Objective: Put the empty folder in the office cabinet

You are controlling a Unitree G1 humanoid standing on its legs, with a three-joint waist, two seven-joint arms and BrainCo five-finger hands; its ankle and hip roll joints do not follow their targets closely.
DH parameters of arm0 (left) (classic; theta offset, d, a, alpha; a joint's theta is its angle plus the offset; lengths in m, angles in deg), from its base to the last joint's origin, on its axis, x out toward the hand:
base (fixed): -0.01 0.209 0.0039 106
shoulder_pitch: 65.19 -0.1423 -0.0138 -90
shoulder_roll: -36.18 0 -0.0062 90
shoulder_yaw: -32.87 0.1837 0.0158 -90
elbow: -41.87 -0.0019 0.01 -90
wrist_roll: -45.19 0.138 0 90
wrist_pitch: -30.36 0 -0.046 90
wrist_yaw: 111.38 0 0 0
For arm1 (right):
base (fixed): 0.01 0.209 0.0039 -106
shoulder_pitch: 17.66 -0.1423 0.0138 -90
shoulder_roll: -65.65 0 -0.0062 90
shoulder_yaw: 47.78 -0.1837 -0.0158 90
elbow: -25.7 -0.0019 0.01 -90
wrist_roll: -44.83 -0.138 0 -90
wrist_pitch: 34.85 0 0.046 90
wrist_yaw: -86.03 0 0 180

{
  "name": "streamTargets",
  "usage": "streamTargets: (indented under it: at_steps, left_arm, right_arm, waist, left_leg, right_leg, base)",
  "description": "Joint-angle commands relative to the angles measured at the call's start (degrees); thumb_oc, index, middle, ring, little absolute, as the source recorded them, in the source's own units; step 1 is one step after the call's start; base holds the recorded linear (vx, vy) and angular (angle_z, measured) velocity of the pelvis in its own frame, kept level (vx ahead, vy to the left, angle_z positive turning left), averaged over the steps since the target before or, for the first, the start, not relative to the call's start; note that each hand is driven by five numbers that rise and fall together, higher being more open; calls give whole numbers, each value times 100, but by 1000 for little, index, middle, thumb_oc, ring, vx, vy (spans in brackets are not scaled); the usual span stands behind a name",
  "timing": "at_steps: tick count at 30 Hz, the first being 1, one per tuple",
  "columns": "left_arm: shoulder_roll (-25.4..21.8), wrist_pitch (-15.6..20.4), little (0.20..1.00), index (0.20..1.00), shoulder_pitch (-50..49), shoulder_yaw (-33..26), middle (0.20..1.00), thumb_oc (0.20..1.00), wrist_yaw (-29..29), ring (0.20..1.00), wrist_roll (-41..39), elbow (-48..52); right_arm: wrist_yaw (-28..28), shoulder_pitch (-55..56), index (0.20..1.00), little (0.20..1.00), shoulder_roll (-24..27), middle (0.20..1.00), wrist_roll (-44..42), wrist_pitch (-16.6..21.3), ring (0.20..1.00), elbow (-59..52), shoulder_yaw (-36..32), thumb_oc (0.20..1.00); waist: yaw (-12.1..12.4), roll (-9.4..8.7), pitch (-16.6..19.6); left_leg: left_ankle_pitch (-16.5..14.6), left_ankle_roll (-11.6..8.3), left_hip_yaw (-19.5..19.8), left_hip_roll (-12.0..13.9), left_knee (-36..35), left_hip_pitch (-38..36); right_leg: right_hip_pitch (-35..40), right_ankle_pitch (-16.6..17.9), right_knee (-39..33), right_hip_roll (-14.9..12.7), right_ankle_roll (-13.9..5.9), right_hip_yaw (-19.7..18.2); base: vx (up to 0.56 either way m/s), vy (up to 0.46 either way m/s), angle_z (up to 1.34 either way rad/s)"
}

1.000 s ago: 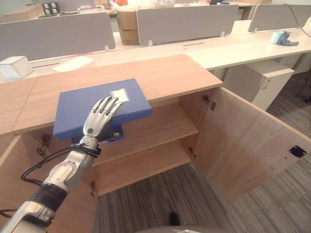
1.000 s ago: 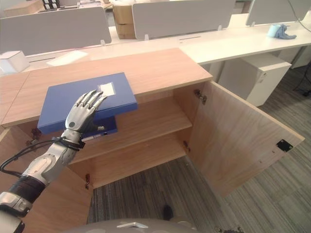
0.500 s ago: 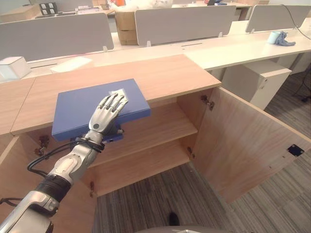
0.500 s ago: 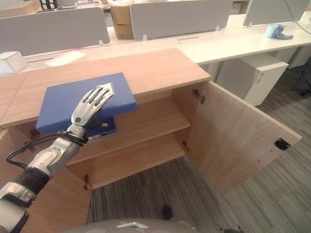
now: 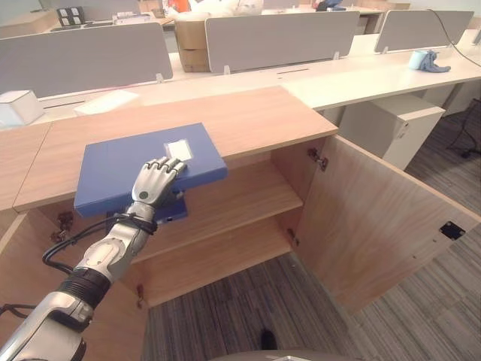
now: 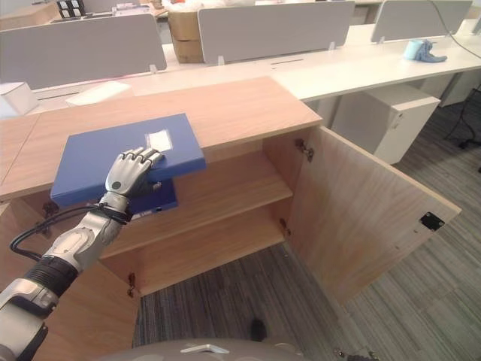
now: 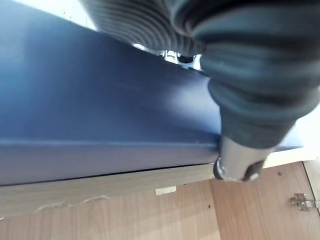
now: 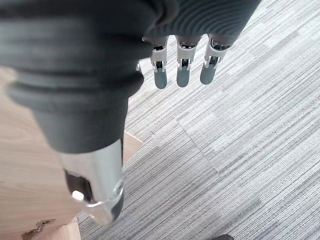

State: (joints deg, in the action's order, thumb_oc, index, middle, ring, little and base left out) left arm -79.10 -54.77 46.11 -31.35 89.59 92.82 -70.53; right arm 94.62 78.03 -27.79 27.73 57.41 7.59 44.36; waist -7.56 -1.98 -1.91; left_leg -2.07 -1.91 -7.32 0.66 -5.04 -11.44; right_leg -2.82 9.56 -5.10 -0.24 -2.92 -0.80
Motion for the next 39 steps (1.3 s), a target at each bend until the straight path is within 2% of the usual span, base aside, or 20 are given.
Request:
streamTargets:
  at_steps: [1, 9, 12, 14, 18, 19, 20, 22, 23, 24, 28, 33, 34, 39]
  left_arm:
    - [14, -89, 200, 200, 414, -106, 200, 200, -100, 200, -144, -556]
    - [-45, -80, 200, 200, 504, -68, 200, 200, -64, 200, -125, -550]
    - [-46, -59, 200, 200, 609, -110, 200, 200, -33, 200, -261, -444]
    - [11, 61, 200, 200, 616, -422, 200, 200, 59, 200, -735, 37]
    - [0, 54, 200, 200, 589, -450, 200, 200, 38, 200, -743, 74]
    - [66, 134, 200, 200, 534, -754, 200, 200, 103, 200, -1157, 443]
    - [313, 379, 200, 200, 606, -1373, 200, 200, 367, 200, -2175, 1125]
    - [350, 444, 200, 200, 626, -1532, 200, 200, 388, 200, -2420, 1343]
    - [474, 589, 200, 200, 702, -1764, 200, 200, 431, 200, -2953, 1770]
    - [471, 581, 200, 200, 686, -1785, 200, 200, 416, 200, -2965, 1795]
    - [792, 984, 200, 200, 772, -2073, 200, 200, 412, 200, -4312, 2558]
    - [1237, 1479, 200, 200, 514, -2192, 200, 200, -307, 200, -6572, 3209]
    - [1356, 1531, 200, 200, 341, -2140, 200, 200, -681, 200, -7369, 3353]
    - [1432, 1384, 200, 200, -256, -1993, 200, 200, -1336, 200, -8640, 3666]
  right_arm:
    - [184, -256, 1000, 1000, 286, 1000, -310, 207, 1000, -8, -47, 1000]
    - [229, -242, 1000, 1000, 349, 1000, -418, 266, 1000, -106, -174, 1000]
    - [248, -259, 1000, 1000, 369, 1000, -406, 248, 1000, -62, -213, 1000]
    - [237, -253, 1000, 1000, 347, 1000, -386, 213, 1000, -34, -248, 1000]
    - [236, -258, 1000, 1000, 353, 1000, -385, 212, 1000, -33, -240, 1000]
    - [209, -282, 1000, 1000, 321, 1000, -366, 180, 1000, -35, -235, 1000]
    - [150, -480, 1000, 1000, 296, 1000, -301, 143, 1000, -101, -117, 1000]
    - [149, -558, 1000, 1000, 312, 1000, -289, 138, 1000, -123, -90, 1000]
    - [143, -726, 1000, 1000, 319, 1000, -254, 144, 1000, -298, -9, 1000]
    - [145, -730, 1000, 1000, 324, 1000, -253, 139, 1000, -302, -5, 1000]
    - [140, -1013, 1000, 1000, 333, 1000, -141, 139, 1000, -691, 215, 1000]
    - [56, -1424, 1000, 1000, 397, 1000, -57, 80, 1000, -983, 417, 1000]
    - [9, -1635, 1000, 1000, 447, 1000, -59, 58, 1000, -1149, 496, 1000]
    - [-169, -2162, 1000, 1000, 749, 1000, -176, 28, 1000, -1701, 668, 1000]
  waist:
    - [-196, -85, -1]
    - [-203, -125, -33]
    - [-203, -139, -55]
    - [-162, -156, -60]
    - [-175, -153, -63]
    - [-142, -161, -54]
    - [-79, -162, -26]
    - [-76, -150, -28]
    - [-43, -137, -26]
    - [-48, -132, -30]
    - [-6, -95, -59]
    - [97, -75, -110]
    - [147, -82, -141]
    - [301, -94, -180]
  left_leg:
    - [-641, -111, 90, 23, 4, 25]
    - [-617, -112, 28, 2, 4, 110]
    - [-598, -112, 12, -10, 4, 152]
    - [-580, -105, 41, -32, 4, 164]
    - [-579, -104, 44, -32, 4, 161]
    - [-571, -97, 74, -51, 4, 153]
    - [-530, -69, 167, -101, 4, 140]
    - [-523, -58, 182, -117, 4, 140]
    - [-497, -33, 196, -164, 4, 145]
    - [-497, -31, 194, -165, 4, 145]
    - [-476, 54, 235, -296, 4, 102]
    - [-441, 172, 275, -453, 4, -5]
    - [-425, 214, 294, -505, 4, -45]
    - [-424, 294, 302, -591, 4, -148]
  right_leg:
    - [105, -302, 10, -385, -732, -5]
    - [-7, -225, 10, -411, -794, -5]
    - [-50, -195, 10, -429, -823, 14]
    - [-43, -182, 10, -466, -827, 54]
    - [-39, -182, 10, -467, -827, 58]
    - [-19, -167, 10, -489, -827, 87]
    - [-9, -104, 10, -531, -827, 123]
    - [-15, -78, 10, -539, -830, 131]
    - [-38, -2, 10, -564, -842, 134]
    - [-39, 1, 10, -564, -843, 132]
    - [-95, 154, 10, -623, -877, 106]
    - [-112, 310, 52, -709, -930, 17]
    - [-129, 391, 87, -752, -958, -32]
    - [-120, 448, 144, -849, -973, -19]
  base:
    - [0, 0, 0]
    - [-34, 6, -4]
    - [-71, 1, -5]
    - [-71, 2, 0]
    - [-20, 1, 1]
    - [-161, 17, 2]
    - [-201, 26, 1]
    - [-134, 31, 2]
    - [-79, 28, 5]
    - [-125, 42, 6]
    - [-115, 48, 2]
    - [-92, 56, -3]
    - [-106, 71, -8]
    - [-61, 36, -3]
